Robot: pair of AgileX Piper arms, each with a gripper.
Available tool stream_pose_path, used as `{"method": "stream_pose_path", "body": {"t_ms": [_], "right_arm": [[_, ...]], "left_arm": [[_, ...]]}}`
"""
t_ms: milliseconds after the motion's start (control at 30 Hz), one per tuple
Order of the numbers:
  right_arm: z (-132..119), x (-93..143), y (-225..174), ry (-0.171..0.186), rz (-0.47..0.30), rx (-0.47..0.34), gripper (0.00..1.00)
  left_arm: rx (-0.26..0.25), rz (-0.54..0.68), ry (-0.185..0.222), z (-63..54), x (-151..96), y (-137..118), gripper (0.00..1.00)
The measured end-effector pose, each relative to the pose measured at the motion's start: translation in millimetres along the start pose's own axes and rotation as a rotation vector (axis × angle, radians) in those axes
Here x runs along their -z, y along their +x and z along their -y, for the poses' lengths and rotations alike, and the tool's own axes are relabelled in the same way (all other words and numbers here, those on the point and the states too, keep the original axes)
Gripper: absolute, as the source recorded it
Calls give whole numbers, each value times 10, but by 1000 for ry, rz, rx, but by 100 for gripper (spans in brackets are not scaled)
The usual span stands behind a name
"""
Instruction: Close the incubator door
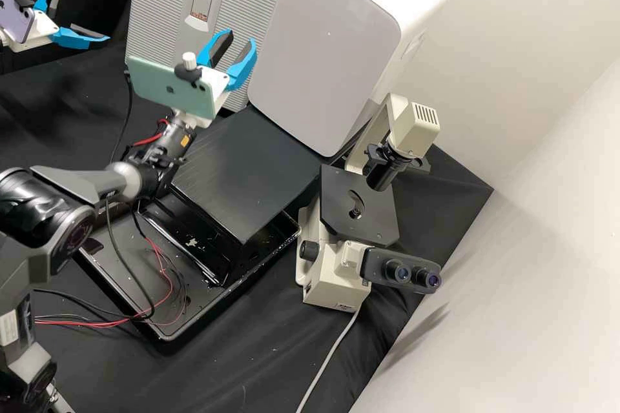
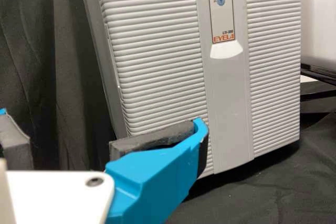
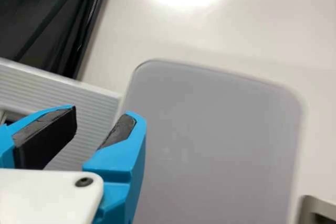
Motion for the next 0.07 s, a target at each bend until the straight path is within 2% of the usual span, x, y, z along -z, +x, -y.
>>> {"method": "stream_pose_path", "body": {"t_ms": [67], "right_arm": [[-61,-53,-94,17,4,0,100]], "left_arm": [[0,0,0,0,0,0,100]]}}
